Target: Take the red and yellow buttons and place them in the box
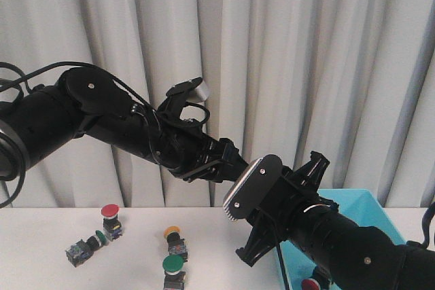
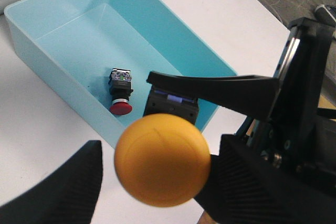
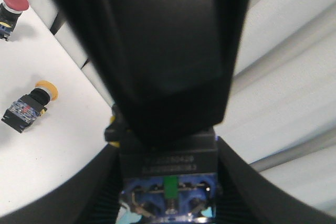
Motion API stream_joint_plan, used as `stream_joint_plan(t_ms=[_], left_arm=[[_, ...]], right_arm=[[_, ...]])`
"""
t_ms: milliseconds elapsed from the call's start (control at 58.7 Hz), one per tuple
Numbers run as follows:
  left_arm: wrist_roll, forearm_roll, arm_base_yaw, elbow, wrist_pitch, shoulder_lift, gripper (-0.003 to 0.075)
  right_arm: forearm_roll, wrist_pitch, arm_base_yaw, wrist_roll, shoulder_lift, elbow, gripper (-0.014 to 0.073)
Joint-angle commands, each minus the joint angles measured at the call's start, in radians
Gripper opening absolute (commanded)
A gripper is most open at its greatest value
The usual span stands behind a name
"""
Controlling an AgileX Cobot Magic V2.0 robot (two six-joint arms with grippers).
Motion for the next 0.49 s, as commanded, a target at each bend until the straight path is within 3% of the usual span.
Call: stream_joint_plan(t_ms=[0, 477], left_arm=[[0.000, -0.055, -0.005, -0.033, -0.022, -0.055, 0.0470], [0.010, -0.052, -0.005, -0.033, -0.007, -0.055, 0.0512]], right_arm=[[-0.016, -0.062, -0.001, 0.003, -0.037, -0.034, 0.0151], [-0.016, -0.065, -0.002, 0.003, -0.037, -0.034, 0.0151]])
